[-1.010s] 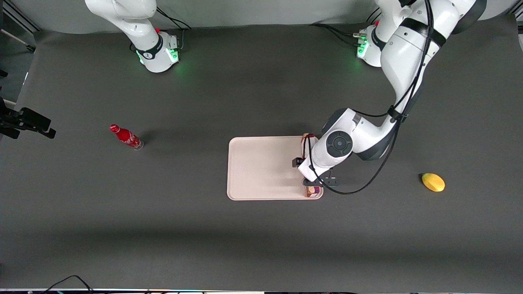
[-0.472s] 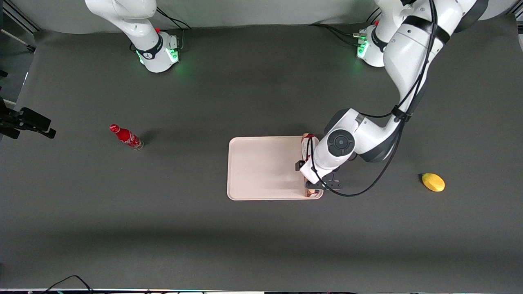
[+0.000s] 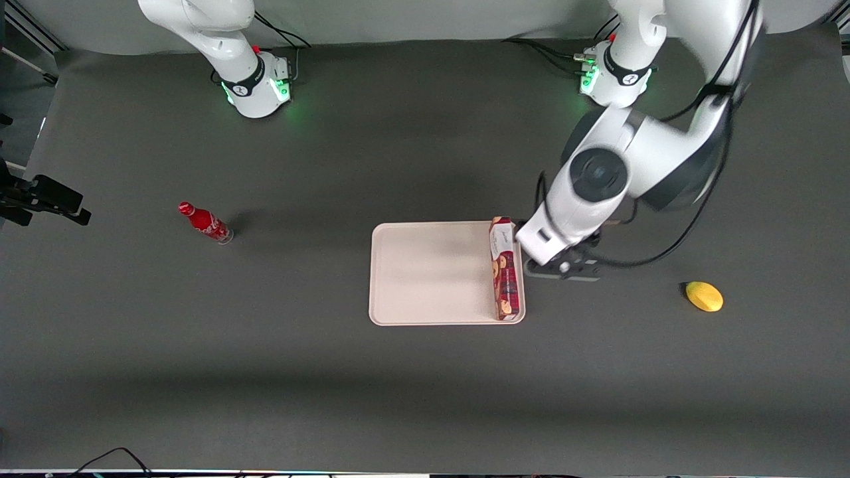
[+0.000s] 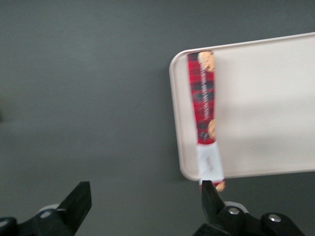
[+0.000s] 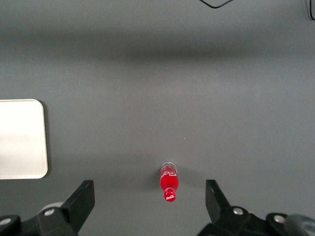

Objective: Place red cookie box on tray

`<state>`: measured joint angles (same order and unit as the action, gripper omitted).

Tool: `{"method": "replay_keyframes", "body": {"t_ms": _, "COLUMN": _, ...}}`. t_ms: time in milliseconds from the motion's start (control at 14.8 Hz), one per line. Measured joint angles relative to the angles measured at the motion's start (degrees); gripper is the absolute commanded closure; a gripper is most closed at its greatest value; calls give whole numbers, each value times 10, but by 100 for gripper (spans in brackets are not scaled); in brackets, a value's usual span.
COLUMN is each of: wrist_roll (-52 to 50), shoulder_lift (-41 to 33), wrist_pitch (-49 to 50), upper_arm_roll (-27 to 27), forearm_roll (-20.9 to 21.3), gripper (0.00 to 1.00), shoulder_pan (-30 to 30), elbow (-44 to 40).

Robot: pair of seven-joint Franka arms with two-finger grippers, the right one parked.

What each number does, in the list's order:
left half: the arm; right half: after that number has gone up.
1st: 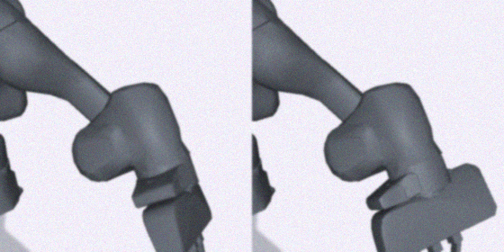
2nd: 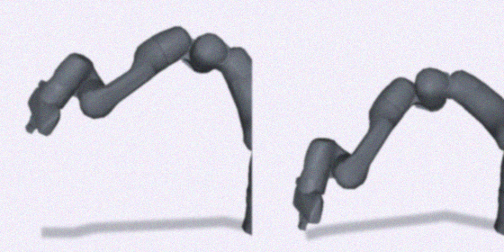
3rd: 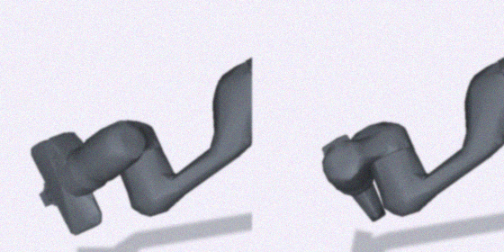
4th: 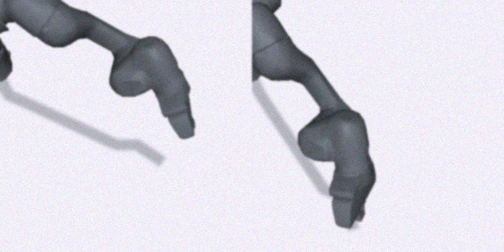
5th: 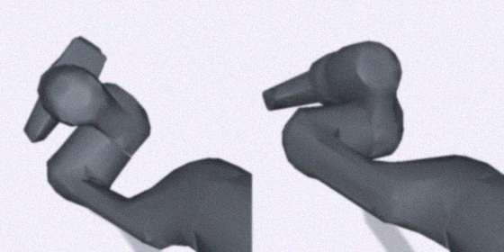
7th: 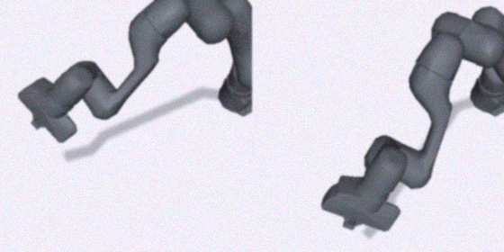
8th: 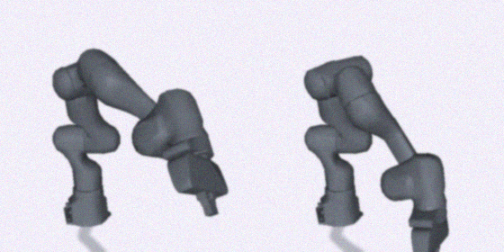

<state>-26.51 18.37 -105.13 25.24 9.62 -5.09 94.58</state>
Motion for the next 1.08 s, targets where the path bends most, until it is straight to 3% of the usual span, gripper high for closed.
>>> {"method": "replay_keyframes", "body": {"t_ms": 269, "wrist_roll": 58, "shoulder_lift": -137, "wrist_pitch": 103, "upper_arm_roll": -70, "forearm_roll": -36, "gripper": 0, "shoulder_pan": 4, "elbow": 11}}
{"method": "replay_keyframes", "body": {"t_ms": 674, "wrist_roll": 128, "shoulder_lift": -290, "wrist_pitch": 66, "upper_arm_roll": -180, "forearm_roll": -52, "gripper": 0, "shoulder_pan": 5, "elbow": 136}}
{"method": "replay_keyframes", "body": {"t_ms": 1078, "wrist_roll": 143, "shoulder_lift": -287, "wrist_pitch": 29, "upper_arm_roll": -234, "forearm_roll": -54, "gripper": 0, "shoulder_pan": 5, "elbow": 150}}
